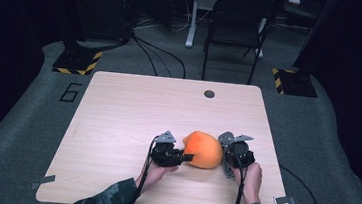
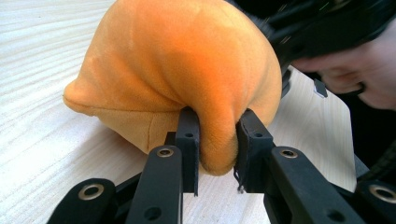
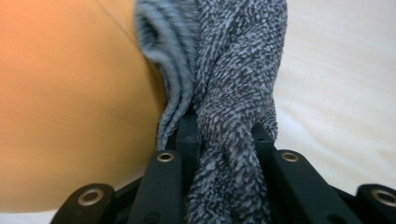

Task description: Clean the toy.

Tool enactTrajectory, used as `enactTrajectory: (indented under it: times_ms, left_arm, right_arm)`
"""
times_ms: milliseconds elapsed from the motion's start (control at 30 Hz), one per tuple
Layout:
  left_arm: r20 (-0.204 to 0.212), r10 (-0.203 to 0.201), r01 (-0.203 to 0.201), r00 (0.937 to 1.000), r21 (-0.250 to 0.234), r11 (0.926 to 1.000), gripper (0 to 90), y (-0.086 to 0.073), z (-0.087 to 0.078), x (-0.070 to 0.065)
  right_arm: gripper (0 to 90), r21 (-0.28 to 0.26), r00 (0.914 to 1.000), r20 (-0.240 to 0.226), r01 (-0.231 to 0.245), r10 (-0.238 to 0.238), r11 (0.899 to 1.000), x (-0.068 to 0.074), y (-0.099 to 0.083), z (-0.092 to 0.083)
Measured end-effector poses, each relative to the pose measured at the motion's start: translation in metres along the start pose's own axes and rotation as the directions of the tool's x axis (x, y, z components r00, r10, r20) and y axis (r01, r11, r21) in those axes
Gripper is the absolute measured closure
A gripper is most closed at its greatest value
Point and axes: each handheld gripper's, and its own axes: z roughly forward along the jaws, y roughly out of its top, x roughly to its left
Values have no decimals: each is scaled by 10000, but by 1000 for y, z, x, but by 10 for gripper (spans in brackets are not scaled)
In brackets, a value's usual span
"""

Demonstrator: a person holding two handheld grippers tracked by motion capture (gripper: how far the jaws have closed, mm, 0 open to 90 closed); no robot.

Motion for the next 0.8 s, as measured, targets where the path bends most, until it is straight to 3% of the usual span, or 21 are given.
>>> enactTrajectory:
  times_ms: [67,267,333,400,433,567,700,733,767,800]
  left_arm:
    - [11,-18,18,10000,-18,10000,738,0,0,0]
    - [10,-92,92,10000,-20,10000,737,0,0,0]
    - [2,-62,62,10000,-35,10000,737,0,0,1]
    - [4,-59,59,10000,-36,10000,737,0,0,1]
    - [-1,-53,53,10000,-38,10000,737,0,0,1]
    - [-17,-51,50,10000,-41,10000,736,0,0,1]
    - [-35,38,-38,10000,-39,10000,736,0,0,2]
    - [-35,38,-38,10000,-39,10000,735,0,0,2]
    - [-77,23,-22,10000,15,10000,733,0,0,2]
    - [-77,23,-22,10000,15,10000,732,0,0,2]
  right_arm:
    - [730,107,10000,-23,20,-19,9999,-2,-2,7]
    - [730,209,9999,44,152,-152,9997,-1,2,3]
    - [732,-385,9999,126,-68,73,9992,-5,7,-13]
    - [733,-538,9997,182,-175,185,9984,-4,8,-19]
    - [733,-1174,9998,121,-161,176,9930,-2,14,-40]
    - [734,-2217,9998,-22,206,-216,9749,12,24,-73]
    - [735,-2325,9951,-332,831,-933,9690,36,29,-78]
    - [735,-2325,9951,-332,831,-933,9690,36,29,-78]
    - [738,-1902,9924,-373,1085,-1176,9757,50,29,-69]
    - [738,-1902,9924,-373,1085,-1176,9757,50,29,-69]
